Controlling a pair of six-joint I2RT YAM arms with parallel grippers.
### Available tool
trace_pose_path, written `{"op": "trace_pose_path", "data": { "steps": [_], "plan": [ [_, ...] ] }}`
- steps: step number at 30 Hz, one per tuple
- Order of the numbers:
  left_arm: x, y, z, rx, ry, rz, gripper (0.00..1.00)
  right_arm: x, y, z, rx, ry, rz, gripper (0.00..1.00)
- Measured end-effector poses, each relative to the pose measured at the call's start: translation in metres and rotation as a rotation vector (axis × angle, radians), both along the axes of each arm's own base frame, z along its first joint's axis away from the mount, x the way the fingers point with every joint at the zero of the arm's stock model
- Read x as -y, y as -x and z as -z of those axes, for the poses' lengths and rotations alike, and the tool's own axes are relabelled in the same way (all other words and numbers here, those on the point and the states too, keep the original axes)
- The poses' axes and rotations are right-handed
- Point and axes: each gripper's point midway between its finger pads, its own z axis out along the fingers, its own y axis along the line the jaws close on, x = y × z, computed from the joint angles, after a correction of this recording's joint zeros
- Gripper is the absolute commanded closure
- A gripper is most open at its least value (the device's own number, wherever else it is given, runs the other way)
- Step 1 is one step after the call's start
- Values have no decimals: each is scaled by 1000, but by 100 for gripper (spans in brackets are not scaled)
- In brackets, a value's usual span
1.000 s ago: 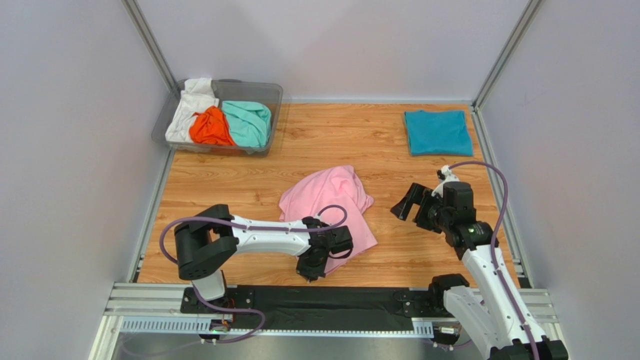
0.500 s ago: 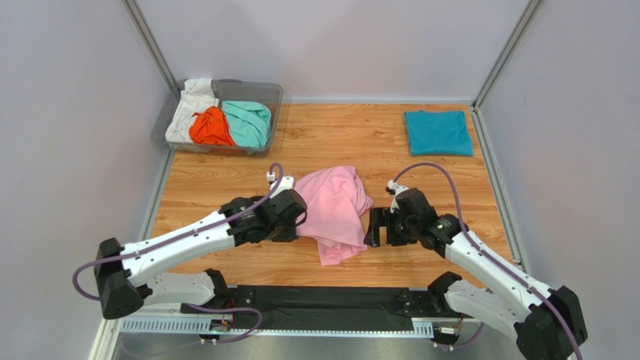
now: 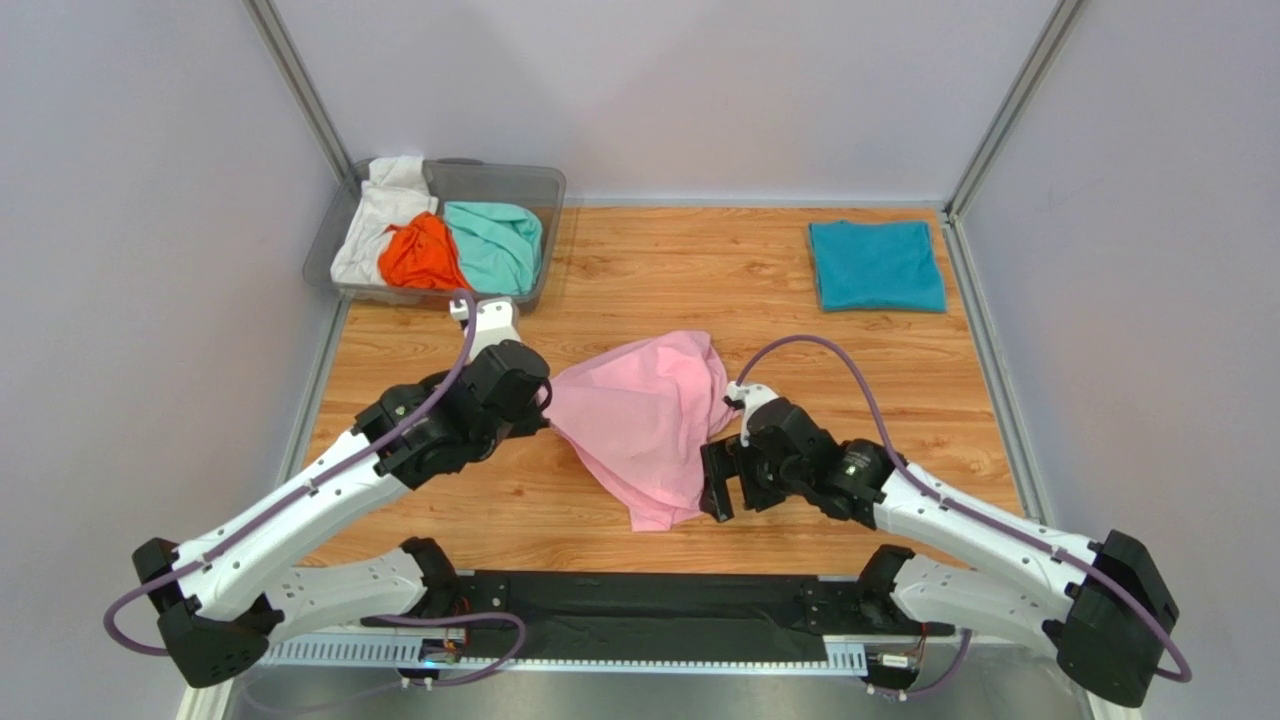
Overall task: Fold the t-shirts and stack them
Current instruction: Flatten the tshirt out
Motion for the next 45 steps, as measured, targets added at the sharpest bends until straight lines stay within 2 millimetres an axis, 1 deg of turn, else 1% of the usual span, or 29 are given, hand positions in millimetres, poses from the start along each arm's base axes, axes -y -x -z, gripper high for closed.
{"op": "trace_pose_path", "data": {
  "steps": [4, 9, 12, 15, 17, 20, 22, 24, 26, 30, 31, 32, 37, 39, 42, 45],
  "plan": [
    [-7, -5, -11, 38, -2, -25, 100, -18, 1, 1, 32, -26, -46, 4],
    [-14, -9, -25, 69, -7, -45, 100, -31, -1, 13, 30, -10, -74, 6],
    [-13, -11, -35, 88, 6, -42, 100, -38, 2, 23, 23, 10, -109, 11],
    [-12, -12, -42, 101, 15, -37, 100, -44, 7, 34, 22, 45, -146, 11],
    [-9, -13, -48, 110, 25, -23, 100, -48, 11, 37, 39, 70, -176, 10],
    [0, -17, -64, 130, 49, 7, 100, -59, 17, 33, 88, 69, -230, 7],
    [9, -21, -81, 151, 69, 31, 100, -67, 18, 28, 118, 52, -248, 7],
    [19, -27, -100, 180, 97, 57, 100, -75, 15, 22, 149, 30, -246, 5],
    [29, -32, -117, 208, 123, 82, 100, -78, 10, 18, 172, 17, -234, 3],
    [50, -41, -146, 252, 167, 135, 100, -84, 3, 9, 213, -16, -214, 2],
    [58, -45, -154, 262, 180, 156, 100, -85, 2, 7, 220, -24, -212, 1],
    [62, -47, -158, 266, 186, 166, 100, -87, 1, 6, 225, -30, -210, 1],
    [97, -64, -183, 291, 207, 238, 100, -91, 0, -6, 259, -79, -208, 1],
    [106, -70, -192, 305, 213, 253, 100, -90, 1, -10, 273, -94, -213, 1],
    [112, -78, -202, 333, 213, 256, 100, -89, 4, -14, 288, -108, -228, 1],
    [112, -82, -201, 340, 198, 243, 100, -88, 9, -15, 293, -114, -244, 2]
  ]
}}
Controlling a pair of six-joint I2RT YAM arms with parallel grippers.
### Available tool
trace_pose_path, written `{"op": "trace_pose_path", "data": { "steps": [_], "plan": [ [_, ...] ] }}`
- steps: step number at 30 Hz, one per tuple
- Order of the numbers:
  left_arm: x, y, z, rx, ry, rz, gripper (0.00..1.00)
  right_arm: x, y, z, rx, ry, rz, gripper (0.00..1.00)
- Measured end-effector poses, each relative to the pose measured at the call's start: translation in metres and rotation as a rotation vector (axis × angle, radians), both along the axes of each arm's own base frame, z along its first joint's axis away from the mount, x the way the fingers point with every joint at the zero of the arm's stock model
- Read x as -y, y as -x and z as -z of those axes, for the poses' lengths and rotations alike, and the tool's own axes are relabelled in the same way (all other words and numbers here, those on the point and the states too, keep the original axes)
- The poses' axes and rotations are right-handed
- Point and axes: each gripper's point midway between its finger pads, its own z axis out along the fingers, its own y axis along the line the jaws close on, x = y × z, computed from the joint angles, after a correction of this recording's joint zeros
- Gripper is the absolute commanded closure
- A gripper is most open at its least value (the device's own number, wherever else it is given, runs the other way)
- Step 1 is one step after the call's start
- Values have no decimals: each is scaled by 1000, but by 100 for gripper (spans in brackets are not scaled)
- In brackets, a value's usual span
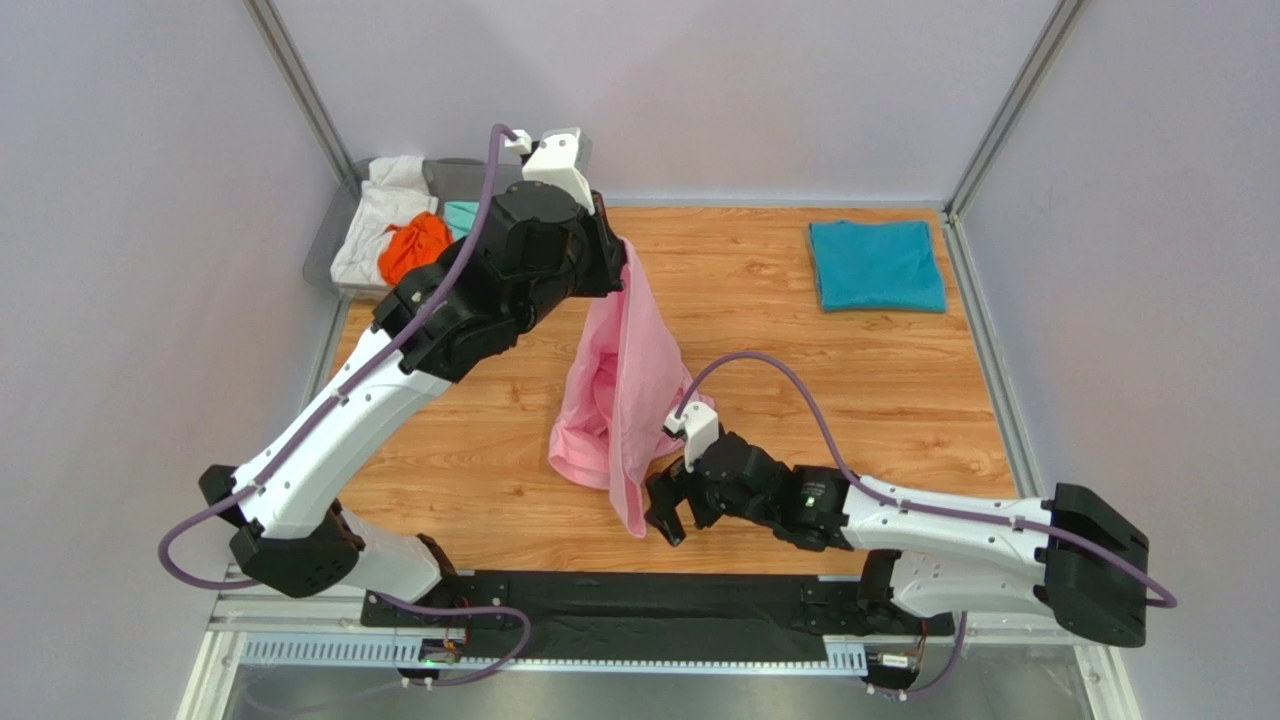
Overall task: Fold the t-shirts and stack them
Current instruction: Flatten the tshirt out
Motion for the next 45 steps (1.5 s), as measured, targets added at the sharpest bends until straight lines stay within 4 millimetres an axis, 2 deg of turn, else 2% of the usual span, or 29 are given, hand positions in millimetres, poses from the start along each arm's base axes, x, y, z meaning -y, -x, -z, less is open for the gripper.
{"op": "trace_pose_path", "data": {
  "steps": [12, 16, 25, 30, 33, 36, 37, 39, 40, 45],
  "plan": [
    [5, -20, 11, 3, -58, -56, 100, -8, 44, 4, -21, 6, -149, 2],
    [7, -23, 6, 12, -50, -62, 100, -15, 44, 5, -8, -1, -146, 2],
    [7, -24, -5, 30, -30, -67, 100, -39, 25, 19, 22, 10, -65, 4],
    [6, -25, -5, 33, -31, -76, 100, -55, 17, 12, 59, -18, -34, 6],
    [5, -26, -5, 34, -31, -81, 100, -64, 14, 7, 71, -48, -17, 14],
    [5, -26, -5, 34, -32, -82, 100, -72, 6, 6, 79, -47, 26, 35],
    [5, -26, -5, 35, -32, -84, 100, -74, 4, 6, 80, -43, 40, 51],
    [4, -26, -6, 36, -34, -88, 100, -76, 0, 6, 82, -31, 66, 70],
    [4, -27, -6, 37, -35, -91, 100, -76, -2, 7, 79, -26, 82, 82],
    [-2, -29, -7, 47, -44, -119, 100, -53, -8, 15, 86, 58, 173, 92]
  ]
}}
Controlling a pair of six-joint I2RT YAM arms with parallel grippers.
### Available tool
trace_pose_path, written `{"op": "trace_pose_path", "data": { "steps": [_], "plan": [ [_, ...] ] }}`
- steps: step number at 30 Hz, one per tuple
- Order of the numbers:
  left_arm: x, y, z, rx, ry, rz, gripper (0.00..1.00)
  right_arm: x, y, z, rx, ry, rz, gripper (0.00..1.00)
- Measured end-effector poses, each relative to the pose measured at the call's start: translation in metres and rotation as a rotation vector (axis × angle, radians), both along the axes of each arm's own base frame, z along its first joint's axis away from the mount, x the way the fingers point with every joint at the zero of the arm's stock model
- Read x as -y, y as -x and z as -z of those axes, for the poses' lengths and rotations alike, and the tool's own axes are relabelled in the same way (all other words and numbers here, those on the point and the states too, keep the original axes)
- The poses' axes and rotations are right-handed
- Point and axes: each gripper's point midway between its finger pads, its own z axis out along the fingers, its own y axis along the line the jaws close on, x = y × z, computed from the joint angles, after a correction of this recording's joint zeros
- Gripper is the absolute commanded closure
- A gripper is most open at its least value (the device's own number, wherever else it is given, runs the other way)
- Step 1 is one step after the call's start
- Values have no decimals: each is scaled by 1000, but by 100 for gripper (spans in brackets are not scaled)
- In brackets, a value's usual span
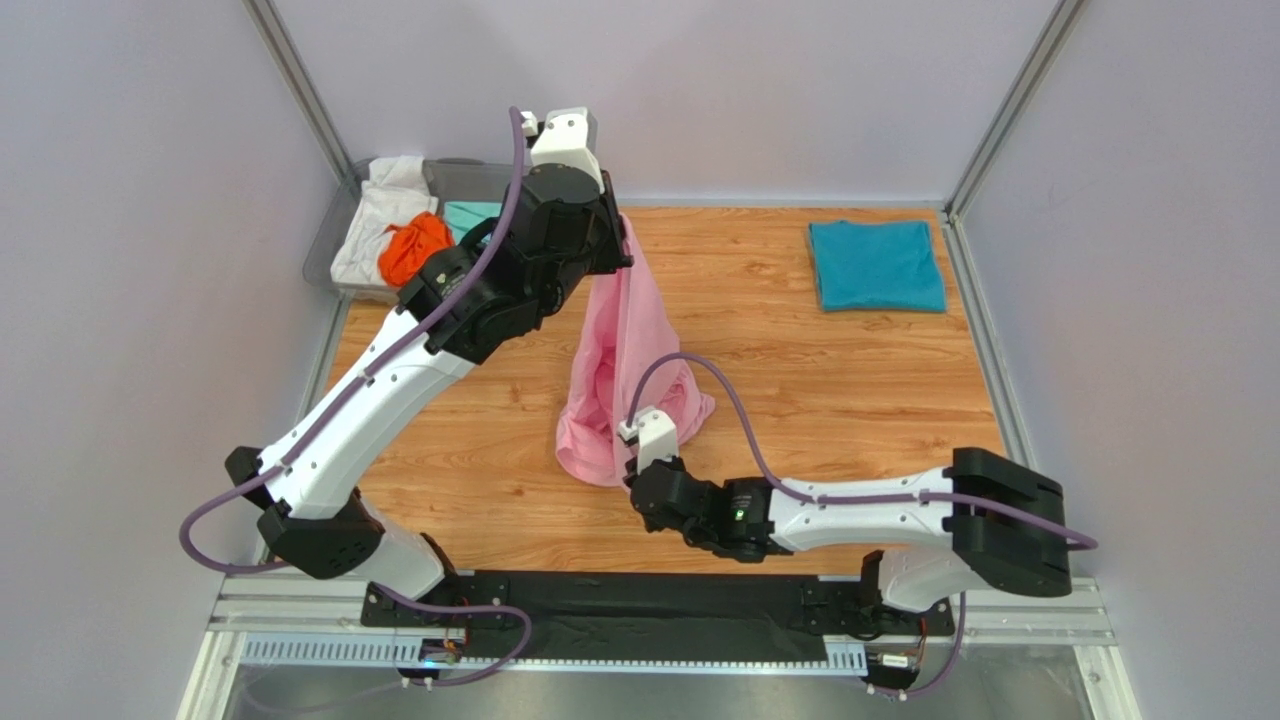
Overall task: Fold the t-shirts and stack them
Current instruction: Flatten the tshirt out
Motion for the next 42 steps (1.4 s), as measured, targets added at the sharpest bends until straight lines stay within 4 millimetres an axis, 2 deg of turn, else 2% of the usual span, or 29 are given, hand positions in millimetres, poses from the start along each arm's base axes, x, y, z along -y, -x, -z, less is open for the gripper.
{"op": "trace_pose_path", "data": {
  "steps": [4, 9, 14, 16, 18, 20, 22, 24, 27, 29, 31, 34, 35, 39, 42],
  "plan": [
    [-13, -3, -1, 11, -12, -39, 100, 27, -4, -12, 20, 30, 63, 100],
    [-53, -5, 5, 13, -24, -125, 100, 80, -19, -52, 92, 30, 205, 100],
    [-96, -10, 20, -2, -23, -214, 100, 146, -63, -86, 165, 23, 418, 100],
    [-104, -14, 26, -15, -24, -224, 100, 175, -84, -99, 193, 44, 509, 100],
    [-102, -18, 26, -17, -17, -212, 100, 196, -103, -116, 222, 53, 575, 100],
    [-97, -20, 24, -11, -13, -189, 100, 210, -122, -146, 260, 54, 616, 100],
    [-94, -22, 21, -3, -13, -175, 100, 221, -141, -187, 316, 44, 652, 100],
    [-89, -24, 3, 32, 2, -154, 100, 226, -157, -239, 397, 11, 675, 100],
    [-91, -19, -32, 106, 42, -136, 100, 232, -166, -310, 519, -14, 680, 100],
    [-96, -10, -56, 163, 73, -120, 100, 238, -163, -358, 601, -43, 673, 100],
    [-103, 7, -80, 225, 114, -87, 100, 244, -155, -398, 670, -79, 658, 100],
    [-110, 42, -116, 320, 184, 1, 100, 252, -132, -453, 761, -146, 591, 100],
    [-114, 58, -130, 360, 215, 38, 100, 253, -124, -465, 782, -165, 564, 100],
    [-125, 116, -174, 506, 313, 183, 100, 252, -73, -513, 883, -275, 354, 100],
    [-133, 165, -205, 617, 373, 312, 100, 249, -24, -548, 963, -369, 160, 100]
  ]
}}
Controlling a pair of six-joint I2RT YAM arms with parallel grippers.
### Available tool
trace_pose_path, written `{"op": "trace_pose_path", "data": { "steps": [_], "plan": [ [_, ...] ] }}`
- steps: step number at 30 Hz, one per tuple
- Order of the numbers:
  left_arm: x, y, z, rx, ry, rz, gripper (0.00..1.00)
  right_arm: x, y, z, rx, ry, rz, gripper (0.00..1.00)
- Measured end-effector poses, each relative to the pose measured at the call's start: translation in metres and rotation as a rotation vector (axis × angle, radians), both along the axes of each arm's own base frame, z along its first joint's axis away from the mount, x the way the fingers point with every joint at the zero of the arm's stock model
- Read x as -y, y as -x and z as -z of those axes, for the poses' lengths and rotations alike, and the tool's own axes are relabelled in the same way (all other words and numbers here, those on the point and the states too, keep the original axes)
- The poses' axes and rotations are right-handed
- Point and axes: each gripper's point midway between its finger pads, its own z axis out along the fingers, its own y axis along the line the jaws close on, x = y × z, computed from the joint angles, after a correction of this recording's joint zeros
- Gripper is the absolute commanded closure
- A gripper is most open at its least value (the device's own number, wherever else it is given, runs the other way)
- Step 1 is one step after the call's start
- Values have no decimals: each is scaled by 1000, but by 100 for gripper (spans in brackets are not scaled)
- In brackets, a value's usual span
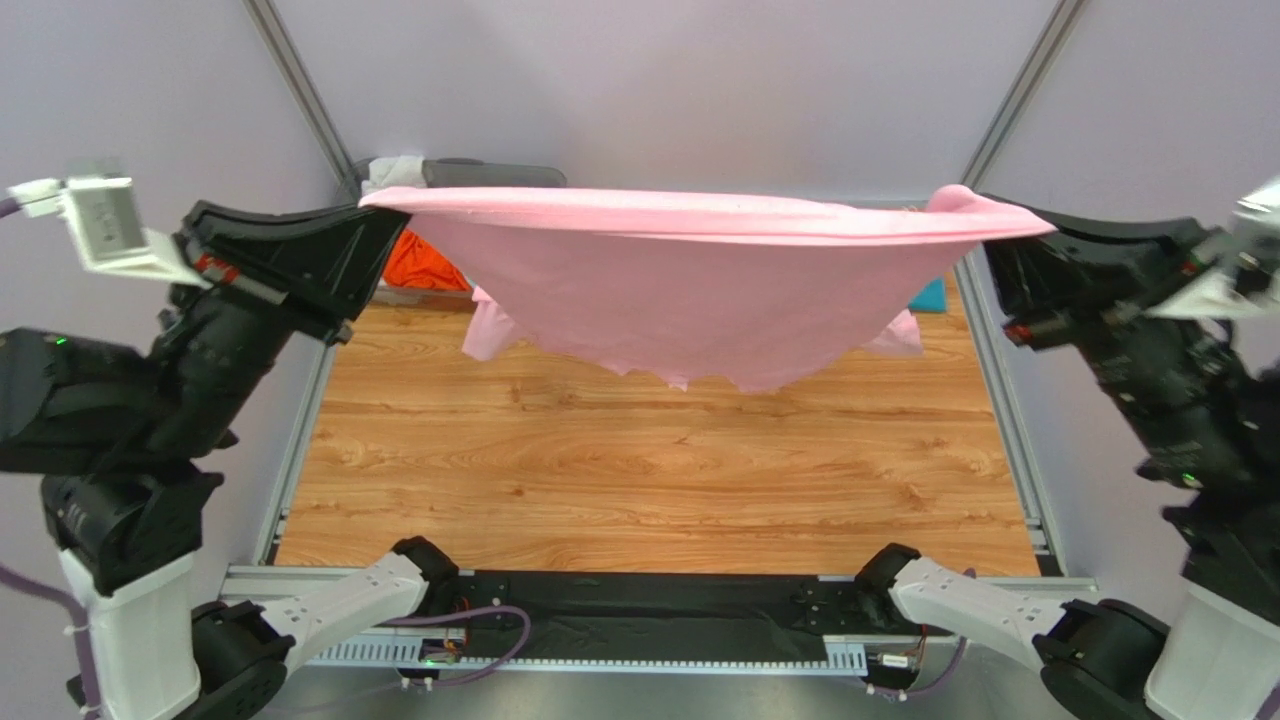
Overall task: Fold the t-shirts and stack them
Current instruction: Flatten the tshirt out
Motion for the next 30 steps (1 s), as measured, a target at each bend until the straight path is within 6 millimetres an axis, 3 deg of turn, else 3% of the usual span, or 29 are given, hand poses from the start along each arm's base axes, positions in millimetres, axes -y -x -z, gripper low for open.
{"op": "trace_pose_path", "data": {
  "steps": [4, 8, 13, 16, 19, 22, 25, 27, 28, 29, 30],
  "plan": [
    [-5, 41, -31, 124, 26, 102, 100, 2, 58, -34, 140, -4, -184, 100],
    [-6, 53, -39, 163, 28, 137, 100, -2, 73, -40, 178, 6, -247, 100],
    [-5, 38, -37, 141, 25, 92, 100, -13, 55, -30, 127, 37, -235, 99],
    [-5, 9, -31, 95, 24, -2, 100, -14, 25, -18, 75, 59, -139, 98],
    [-1, -42, -15, 12, 6, -146, 100, -12, -21, 5, 4, 97, 31, 98],
    [9, -109, 20, -116, -49, -308, 100, -14, -87, 47, -116, 172, 230, 97],
    [27, -196, 92, -291, -166, -445, 92, -9, -167, 112, -284, 251, 367, 96],
    [38, -248, 159, -424, -263, -490, 76, -3, -215, 172, -426, 299, 394, 94],
    [45, -274, 200, -503, -318, -503, 65, -2, -242, 216, -518, 328, 389, 91],
    [50, -295, 241, -577, -373, -513, 39, -1, -261, 262, -620, 365, 382, 85],
    [55, -315, 291, -666, -449, -521, 23, 0, -274, 304, -713, 394, 366, 80]
  ]
}}
